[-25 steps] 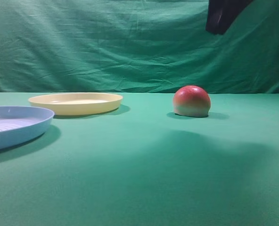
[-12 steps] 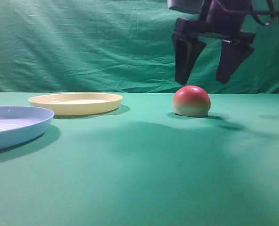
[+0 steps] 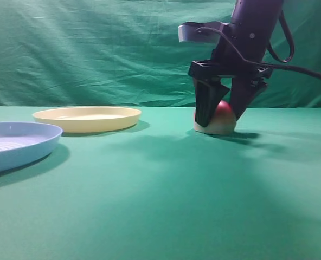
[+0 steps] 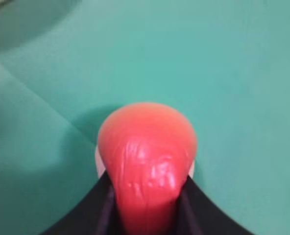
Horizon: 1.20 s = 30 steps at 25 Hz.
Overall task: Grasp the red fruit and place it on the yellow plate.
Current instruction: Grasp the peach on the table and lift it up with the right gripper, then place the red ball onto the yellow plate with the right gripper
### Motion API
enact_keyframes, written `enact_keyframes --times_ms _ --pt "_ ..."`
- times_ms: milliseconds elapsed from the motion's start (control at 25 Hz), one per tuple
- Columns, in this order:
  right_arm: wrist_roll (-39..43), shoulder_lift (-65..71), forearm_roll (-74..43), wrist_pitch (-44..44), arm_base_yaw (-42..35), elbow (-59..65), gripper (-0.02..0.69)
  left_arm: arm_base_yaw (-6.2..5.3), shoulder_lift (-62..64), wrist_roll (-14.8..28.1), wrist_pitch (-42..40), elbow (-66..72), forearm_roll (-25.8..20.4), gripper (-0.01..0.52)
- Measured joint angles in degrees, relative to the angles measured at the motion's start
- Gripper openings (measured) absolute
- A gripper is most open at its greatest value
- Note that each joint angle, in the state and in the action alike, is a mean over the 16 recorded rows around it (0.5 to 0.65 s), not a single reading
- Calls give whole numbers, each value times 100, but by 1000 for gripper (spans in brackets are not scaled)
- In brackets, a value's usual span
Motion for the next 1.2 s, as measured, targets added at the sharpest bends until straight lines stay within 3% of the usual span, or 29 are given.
enact_keyframes --times_ms 280,600,800,1200 --pt "-25 86 38 455 263 -1226 180 0 0 0 0 0 0 0" --pt "-90 412 178 292 871 -2436 178 0 0 0 0 0 0 0" --pt "-186 815 268 -174 1195 -2672 262 0 0 0 0 0 0 0" --pt "-261 1497 317 -797 1397 -2724 555 0 0 0 0 0 0 0"
